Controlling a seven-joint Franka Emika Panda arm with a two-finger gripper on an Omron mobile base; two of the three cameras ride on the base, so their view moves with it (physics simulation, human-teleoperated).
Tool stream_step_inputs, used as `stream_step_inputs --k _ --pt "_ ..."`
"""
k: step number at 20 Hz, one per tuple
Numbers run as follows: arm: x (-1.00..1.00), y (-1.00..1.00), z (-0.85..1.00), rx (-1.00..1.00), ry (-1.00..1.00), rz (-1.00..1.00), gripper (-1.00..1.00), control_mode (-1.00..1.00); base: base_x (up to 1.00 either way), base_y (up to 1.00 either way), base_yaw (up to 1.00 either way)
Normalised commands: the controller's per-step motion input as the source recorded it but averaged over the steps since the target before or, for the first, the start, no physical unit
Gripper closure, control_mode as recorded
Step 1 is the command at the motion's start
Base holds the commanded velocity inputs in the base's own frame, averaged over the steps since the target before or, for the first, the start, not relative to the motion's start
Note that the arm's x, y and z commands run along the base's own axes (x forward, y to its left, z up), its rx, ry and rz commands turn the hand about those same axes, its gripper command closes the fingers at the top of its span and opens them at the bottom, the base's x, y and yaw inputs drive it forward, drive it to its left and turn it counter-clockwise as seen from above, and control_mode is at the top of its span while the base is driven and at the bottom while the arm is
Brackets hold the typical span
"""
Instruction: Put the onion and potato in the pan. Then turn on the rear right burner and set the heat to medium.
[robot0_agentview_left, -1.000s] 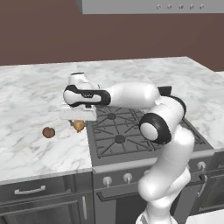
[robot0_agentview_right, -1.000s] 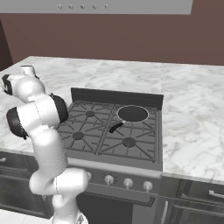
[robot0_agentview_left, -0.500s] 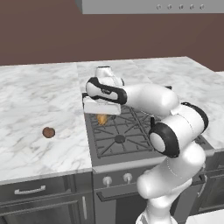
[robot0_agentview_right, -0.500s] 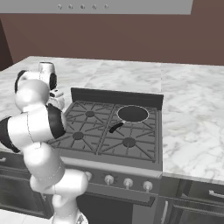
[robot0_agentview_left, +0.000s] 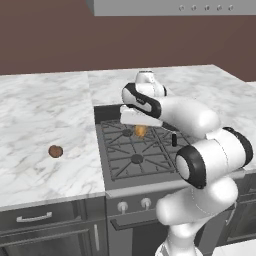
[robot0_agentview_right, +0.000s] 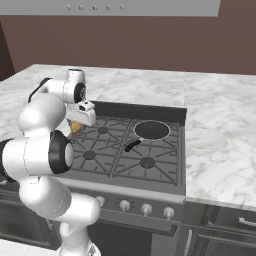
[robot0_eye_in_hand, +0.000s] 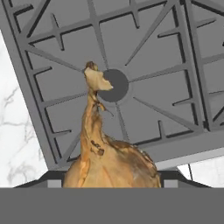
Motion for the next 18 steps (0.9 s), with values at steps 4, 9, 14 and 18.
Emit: stream_step_inputs --k 4,9,14,18 --pt "0.18 -0.97 0.07 0.0 0.0 0.0 1.0 -1.0 0.0 0.0 0.0" --pt "0.25 -0.93 0.07 0.0 0.0 0.0 1.0 -1.0 0.0 0.0 0.0" --pt "0.38 -0.84 0.03 0.0 0.0 0.0 1.0 -1.0 0.0 0.0 0.0" --pt "0.56 -0.66 0.0 0.0 0.0 0.0 1.0 -1.0 0.0 0.0 0.0"
